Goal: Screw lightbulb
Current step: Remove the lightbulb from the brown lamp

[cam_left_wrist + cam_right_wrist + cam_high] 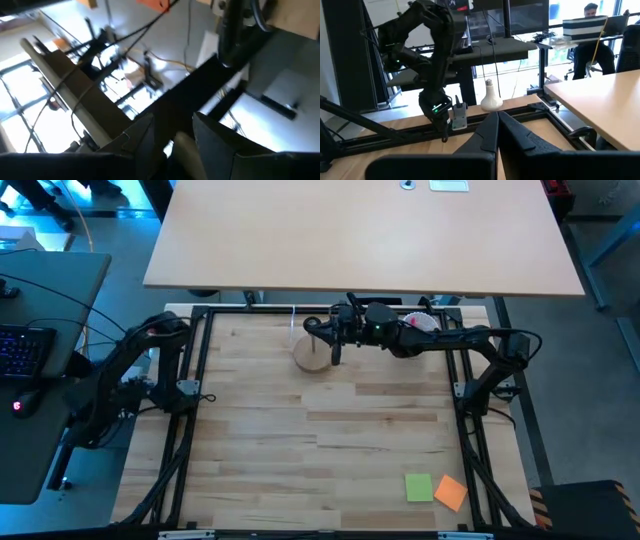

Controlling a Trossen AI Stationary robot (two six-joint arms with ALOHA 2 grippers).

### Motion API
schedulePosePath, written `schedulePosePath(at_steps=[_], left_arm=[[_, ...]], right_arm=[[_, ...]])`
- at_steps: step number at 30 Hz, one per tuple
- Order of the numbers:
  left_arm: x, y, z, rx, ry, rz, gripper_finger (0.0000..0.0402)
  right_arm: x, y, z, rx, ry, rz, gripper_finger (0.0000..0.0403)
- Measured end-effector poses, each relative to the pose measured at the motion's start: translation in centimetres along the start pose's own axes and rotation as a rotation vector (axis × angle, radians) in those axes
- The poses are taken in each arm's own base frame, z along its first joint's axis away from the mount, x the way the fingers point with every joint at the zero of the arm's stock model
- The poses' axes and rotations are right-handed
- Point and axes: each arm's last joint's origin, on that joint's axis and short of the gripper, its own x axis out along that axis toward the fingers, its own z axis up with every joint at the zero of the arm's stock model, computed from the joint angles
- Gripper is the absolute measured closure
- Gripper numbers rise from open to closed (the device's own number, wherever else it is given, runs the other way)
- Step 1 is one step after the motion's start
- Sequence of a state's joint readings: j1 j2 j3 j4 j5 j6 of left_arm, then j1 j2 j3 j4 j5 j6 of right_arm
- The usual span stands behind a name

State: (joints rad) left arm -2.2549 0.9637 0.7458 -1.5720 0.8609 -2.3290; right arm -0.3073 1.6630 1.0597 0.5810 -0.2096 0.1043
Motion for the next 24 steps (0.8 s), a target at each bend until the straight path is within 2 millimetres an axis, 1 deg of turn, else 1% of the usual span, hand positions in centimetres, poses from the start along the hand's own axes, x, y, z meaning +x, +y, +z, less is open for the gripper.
schedulePosePath(at_steps=[10,15,20,24], left_arm=[[2.4,-1.7,-1.7,-0.11,-0.194,0.138,0.027],[3.4,-2.7,-2.4,-0.18,-0.242,0.213,0.027],[4.6,-3.8,-1.8,-0.274,-0.293,0.262,0.027],[4.6,-4.2,-1.3,-0.283,-0.283,0.272,0.027]], right_arm=[[0.2,0.1,0.6,0.042,-0.012,-0.003,0.0402],[0.3,0.4,0.5,0.06,-0.017,-0.061,0.0402],[0.3,0.6,0.6,0.061,-0.026,-0.076,0.0402],[0.3,0.6,0.6,0.072,-0.028,-0.075,0.0402]])
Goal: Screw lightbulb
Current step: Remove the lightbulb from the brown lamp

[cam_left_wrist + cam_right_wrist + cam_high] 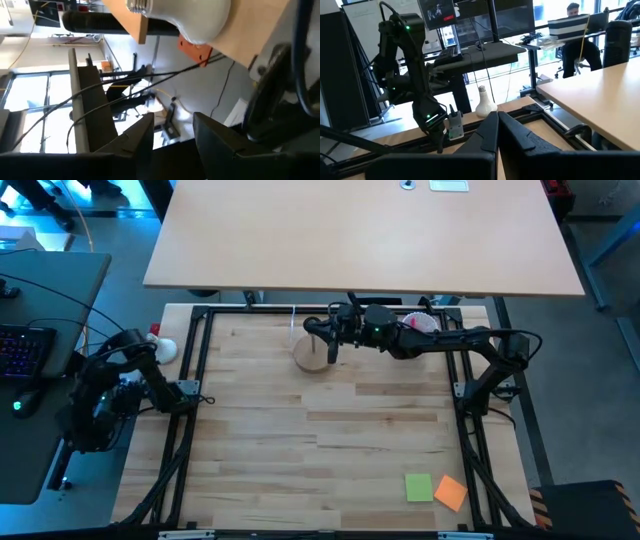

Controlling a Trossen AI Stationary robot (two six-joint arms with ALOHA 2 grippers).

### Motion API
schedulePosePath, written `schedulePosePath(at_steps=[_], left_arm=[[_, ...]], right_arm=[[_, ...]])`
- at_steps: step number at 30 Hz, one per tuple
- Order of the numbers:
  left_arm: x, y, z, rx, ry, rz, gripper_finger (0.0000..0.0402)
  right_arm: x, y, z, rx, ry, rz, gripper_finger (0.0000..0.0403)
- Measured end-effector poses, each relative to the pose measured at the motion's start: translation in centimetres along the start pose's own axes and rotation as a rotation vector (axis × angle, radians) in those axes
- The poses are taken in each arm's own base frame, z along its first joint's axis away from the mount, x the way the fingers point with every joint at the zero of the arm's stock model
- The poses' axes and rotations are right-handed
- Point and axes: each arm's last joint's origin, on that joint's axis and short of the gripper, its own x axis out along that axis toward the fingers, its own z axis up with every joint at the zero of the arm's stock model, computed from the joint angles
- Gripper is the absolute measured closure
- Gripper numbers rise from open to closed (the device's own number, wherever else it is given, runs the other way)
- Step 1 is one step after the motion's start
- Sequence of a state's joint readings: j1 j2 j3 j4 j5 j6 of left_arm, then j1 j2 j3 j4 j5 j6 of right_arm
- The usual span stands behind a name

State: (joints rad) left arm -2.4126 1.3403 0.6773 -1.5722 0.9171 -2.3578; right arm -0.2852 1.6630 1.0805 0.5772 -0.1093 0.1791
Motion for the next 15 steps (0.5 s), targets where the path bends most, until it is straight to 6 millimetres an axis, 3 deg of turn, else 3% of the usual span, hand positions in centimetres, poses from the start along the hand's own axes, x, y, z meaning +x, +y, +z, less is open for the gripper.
schedulePosePath(at_steps=[15], left_arm=[[-0.3,1.5,1.0,0.249,0.109,-0.014,0.0271]], right_arm=[[0.0,0.1,0.0,-0.004,0.0,0.016,0.0402]])
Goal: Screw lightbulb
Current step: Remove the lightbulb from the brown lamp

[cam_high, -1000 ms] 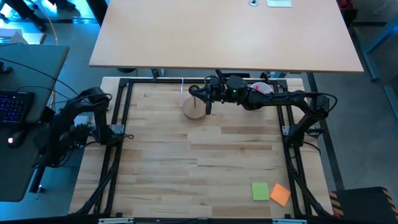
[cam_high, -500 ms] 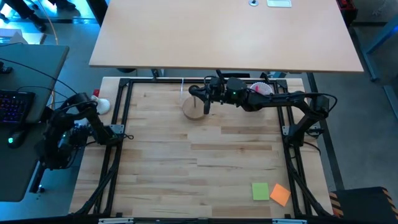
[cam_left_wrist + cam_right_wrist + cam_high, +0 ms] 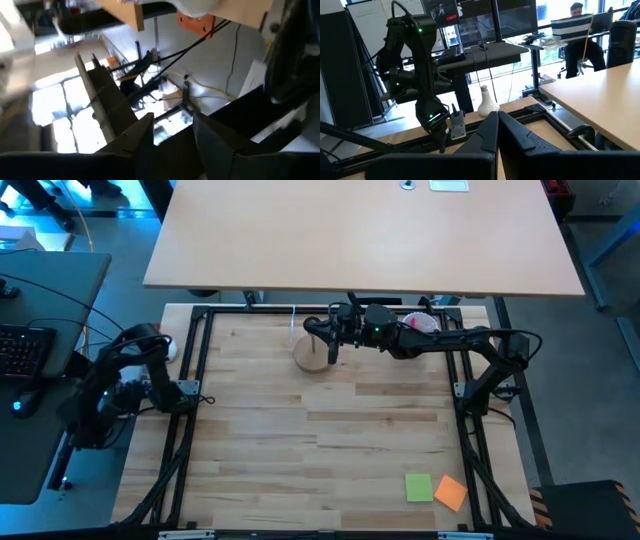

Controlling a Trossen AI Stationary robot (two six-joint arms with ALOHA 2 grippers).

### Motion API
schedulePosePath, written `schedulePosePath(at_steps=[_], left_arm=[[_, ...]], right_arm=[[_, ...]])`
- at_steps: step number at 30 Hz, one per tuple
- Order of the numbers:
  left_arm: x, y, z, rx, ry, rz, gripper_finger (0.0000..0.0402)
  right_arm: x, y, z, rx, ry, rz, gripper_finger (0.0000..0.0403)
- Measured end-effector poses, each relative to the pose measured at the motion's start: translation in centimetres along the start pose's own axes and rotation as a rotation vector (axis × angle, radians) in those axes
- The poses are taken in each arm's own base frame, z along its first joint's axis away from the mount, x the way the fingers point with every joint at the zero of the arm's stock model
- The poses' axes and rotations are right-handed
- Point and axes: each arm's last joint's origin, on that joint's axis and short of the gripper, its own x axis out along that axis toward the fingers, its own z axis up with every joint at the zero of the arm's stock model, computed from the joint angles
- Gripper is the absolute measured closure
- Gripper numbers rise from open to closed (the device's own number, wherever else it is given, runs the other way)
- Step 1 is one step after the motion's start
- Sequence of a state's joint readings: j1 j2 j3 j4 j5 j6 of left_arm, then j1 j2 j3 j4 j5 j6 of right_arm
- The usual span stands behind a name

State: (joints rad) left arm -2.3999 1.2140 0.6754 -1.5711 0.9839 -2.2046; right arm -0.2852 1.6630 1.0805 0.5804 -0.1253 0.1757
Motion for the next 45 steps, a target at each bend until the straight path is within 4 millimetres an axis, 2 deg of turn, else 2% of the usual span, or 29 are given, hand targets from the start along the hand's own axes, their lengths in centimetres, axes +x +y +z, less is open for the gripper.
schedulePosePath(at_steps=[2,6,19,24,33,36,41,45], left_arm=[[0.1,0.2,0.1,0.074,-0.012,-0.008,0.0271],[0.6,0.6,0.1,0.083,-0.076,-0.019,0.0271],[2.9,2.2,-0.2,-0.008,-0.214,0.042,0.0276],[3.7,2.9,-0.1,0.024,-0.264,0.071,0.0304],[6.1,5.2,0.6,0.114,-0.387,0.227,0.0377],[6.6,4.9,1.3,0.125,-0.432,0.238,0.0395],[7.3,3.9,2.7,0.275,-0.476,0.282,0.0399],[7.6,3.5,3.5,0.201,-0.499,0.29,0.0399]], right_arm=[[0.0,0.0,0.0,0.0,0.0,0.0,0.0402],[0.0,0.0,0.0,0.002,0.0,-0.001,0.0402],[0.0,0.0,0.0,0.028,0.0,-0.001,0.0402],[0.0,0.0,0.1,0.027,-0.008,-0.002,0.0402],[0.0,-0.1,0.6,0.081,-0.061,0.004,0.0402],[0.0,-0.1,0.7,0.081,-0.068,0.0,0.0402],[0.0,0.2,0.6,0.08,-0.069,0.0,0.0402],[0.1,1.0,0.5,0.079,-0.07,0.02,0.0402]])
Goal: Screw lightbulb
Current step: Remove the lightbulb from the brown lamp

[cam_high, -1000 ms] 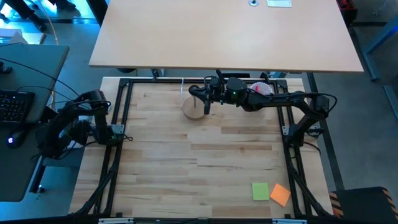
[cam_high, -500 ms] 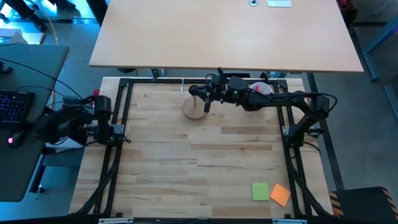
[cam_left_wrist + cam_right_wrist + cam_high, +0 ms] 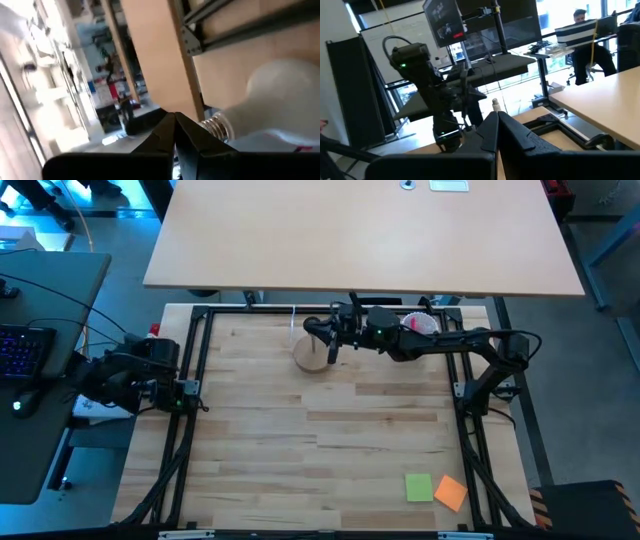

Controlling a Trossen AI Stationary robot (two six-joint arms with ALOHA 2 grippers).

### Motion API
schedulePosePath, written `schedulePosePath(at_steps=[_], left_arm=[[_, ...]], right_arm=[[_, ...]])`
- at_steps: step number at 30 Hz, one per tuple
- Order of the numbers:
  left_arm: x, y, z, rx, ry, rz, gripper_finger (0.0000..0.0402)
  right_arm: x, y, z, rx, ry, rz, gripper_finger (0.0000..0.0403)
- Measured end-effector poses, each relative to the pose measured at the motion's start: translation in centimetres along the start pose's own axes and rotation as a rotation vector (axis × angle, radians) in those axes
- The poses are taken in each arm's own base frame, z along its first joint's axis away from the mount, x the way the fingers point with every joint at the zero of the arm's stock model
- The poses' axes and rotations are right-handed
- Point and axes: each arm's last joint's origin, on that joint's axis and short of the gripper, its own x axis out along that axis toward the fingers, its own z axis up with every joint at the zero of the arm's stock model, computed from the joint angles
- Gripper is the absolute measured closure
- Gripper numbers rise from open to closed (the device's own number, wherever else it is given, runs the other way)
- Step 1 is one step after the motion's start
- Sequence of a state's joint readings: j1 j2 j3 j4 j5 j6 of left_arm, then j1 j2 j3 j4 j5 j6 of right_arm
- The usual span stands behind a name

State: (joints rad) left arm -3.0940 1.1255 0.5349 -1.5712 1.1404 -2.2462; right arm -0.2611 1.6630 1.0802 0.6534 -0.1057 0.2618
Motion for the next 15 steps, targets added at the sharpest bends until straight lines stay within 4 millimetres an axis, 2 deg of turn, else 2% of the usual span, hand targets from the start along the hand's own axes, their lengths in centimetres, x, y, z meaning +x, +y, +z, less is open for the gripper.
schedulePosePath(at_steps=[5,10,15], left_arm=[[-0.2,0.7,-0.8,-0.169,0.144,0.136,0.0399],[-0.4,1.1,-1.4,-0.279,0.124,0.133,0.0399],[-0.2,1.4,-1.6,-0.264,0.109,0.149,0.0399]], right_arm=[[0.1,1.3,-0.3,-0.016,-0.004,-0.014,0.0402],[0.2,2.9,-0.8,-0.032,-0.02,-0.079,0.0402],[0.1,4.4,-1.1,-0.028,-0.036,-0.144,0.0402]])
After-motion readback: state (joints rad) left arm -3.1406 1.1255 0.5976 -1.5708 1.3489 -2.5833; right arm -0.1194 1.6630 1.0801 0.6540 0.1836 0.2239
